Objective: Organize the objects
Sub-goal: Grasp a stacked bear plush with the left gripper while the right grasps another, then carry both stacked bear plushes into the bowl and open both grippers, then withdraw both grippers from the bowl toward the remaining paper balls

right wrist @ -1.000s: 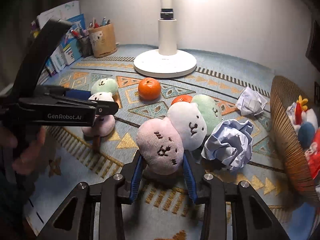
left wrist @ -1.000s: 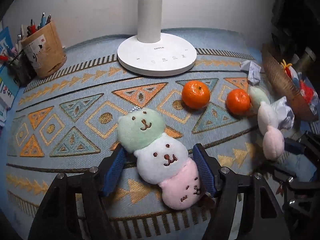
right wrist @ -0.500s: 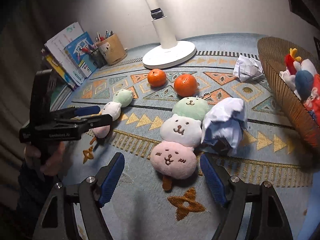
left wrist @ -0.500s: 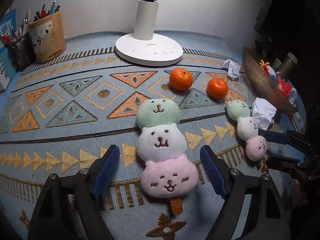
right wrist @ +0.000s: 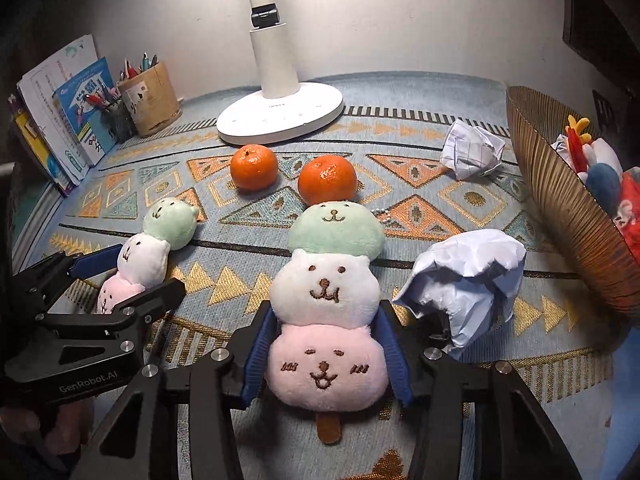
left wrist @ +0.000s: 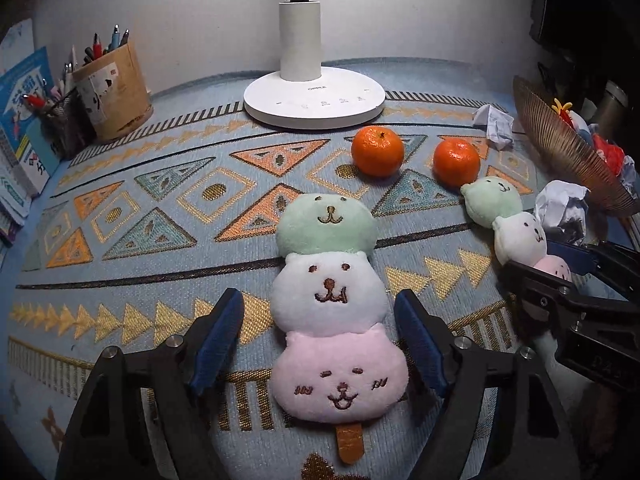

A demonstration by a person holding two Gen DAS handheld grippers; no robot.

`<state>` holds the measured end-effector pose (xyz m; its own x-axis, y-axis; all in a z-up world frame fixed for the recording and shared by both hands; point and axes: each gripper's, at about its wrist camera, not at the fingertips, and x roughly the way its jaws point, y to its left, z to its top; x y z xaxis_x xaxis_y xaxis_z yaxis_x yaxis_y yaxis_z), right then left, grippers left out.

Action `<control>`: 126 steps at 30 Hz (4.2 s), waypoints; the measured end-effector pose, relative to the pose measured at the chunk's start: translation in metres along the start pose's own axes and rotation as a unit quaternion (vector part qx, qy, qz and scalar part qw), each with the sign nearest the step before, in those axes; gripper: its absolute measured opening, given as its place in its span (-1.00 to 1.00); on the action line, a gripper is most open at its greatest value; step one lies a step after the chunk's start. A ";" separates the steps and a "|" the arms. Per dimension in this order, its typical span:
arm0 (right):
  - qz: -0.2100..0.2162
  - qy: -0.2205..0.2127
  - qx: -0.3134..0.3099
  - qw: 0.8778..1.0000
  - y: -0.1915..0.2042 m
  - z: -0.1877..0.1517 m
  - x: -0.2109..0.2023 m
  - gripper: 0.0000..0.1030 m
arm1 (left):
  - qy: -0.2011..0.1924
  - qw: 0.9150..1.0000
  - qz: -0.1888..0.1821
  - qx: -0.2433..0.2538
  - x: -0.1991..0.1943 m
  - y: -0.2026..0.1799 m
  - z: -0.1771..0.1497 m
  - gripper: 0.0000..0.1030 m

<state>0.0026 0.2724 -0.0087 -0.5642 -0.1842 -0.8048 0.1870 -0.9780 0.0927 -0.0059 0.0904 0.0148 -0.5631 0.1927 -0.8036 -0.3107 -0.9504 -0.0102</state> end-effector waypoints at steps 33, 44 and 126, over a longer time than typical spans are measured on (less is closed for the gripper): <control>-0.064 -0.172 0.091 0.979 -0.213 0.070 -0.160 -0.07 | -0.110 0.983 -0.129 0.070 -0.039 -0.232 0.149 -0.12; -0.037 -0.093 0.135 0.986 -0.282 0.108 -0.092 -0.06 | -0.054 0.988 -0.132 0.060 0.030 -0.277 0.184 -0.06; -0.005 -0.105 -0.041 0.994 -0.017 0.004 -0.060 0.52 | -0.108 0.993 0.020 -0.049 -0.039 -0.011 -0.005 0.82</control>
<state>0.0300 0.2996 0.0404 -0.7208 -0.1985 -0.6641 0.2400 -0.9703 0.0295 0.0237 0.0925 0.0429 -0.7278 0.1913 -0.6585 -0.2147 -0.9756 -0.0462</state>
